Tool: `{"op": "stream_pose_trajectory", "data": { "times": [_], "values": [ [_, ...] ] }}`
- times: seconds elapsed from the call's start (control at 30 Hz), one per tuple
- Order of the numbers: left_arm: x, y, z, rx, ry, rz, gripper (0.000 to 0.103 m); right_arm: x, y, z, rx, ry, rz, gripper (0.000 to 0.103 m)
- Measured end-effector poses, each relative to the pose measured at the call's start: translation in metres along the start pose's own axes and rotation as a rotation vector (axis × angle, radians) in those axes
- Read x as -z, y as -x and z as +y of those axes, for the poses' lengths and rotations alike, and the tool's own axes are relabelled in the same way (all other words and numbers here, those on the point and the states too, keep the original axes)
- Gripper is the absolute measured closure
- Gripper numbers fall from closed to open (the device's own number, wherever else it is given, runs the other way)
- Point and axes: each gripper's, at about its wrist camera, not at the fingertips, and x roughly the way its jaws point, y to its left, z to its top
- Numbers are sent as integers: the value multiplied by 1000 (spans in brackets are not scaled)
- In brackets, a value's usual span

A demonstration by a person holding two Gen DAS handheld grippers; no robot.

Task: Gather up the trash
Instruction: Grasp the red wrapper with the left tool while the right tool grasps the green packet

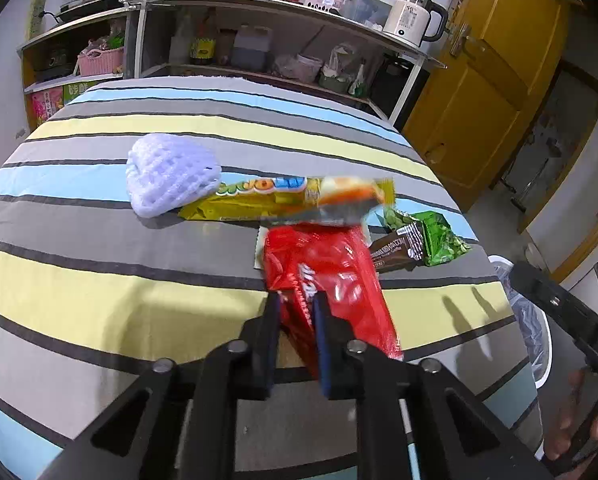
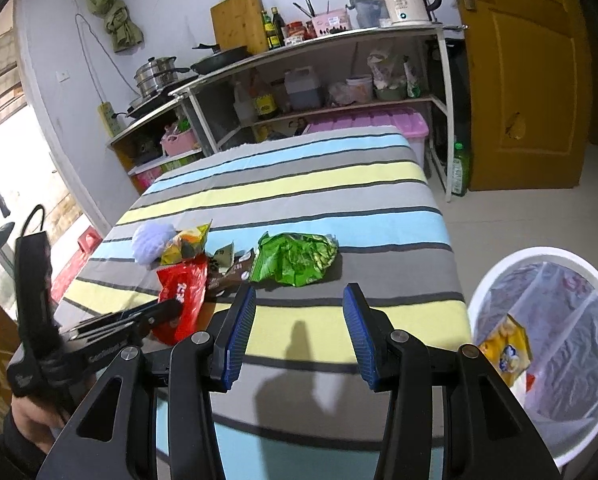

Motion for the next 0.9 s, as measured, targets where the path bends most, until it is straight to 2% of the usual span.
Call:
{"op": "stream_pose_trajectory", "data": {
  "times": [0.17,0.5,0.53,0.57,0.6,0.83,0.9],
  "values": [
    [2,5,3,10,-4,-11,91,-10,-21,-1,11,1,29,52],
    [1,6,7,43,-8,-12,91,-27,-64,-17,52,-60,109,53],
    [1,6,7,46,-8,-12,91,-28,-65,-17,53,-59,109,56],
    [1,6,8,48,-9,-12,91,-28,-66,-17,53,-54,112,67],
    [1,6,8,50,-9,-12,91,-29,-68,-17,52,-50,115,74],
    [2,8,8,52,-20,-16,91,-28,-64,-14,59,-26,95,82],
    [1,9,7,50,-24,-19,91,-26,-60,-14,63,-25,89,100]
  ]
}}
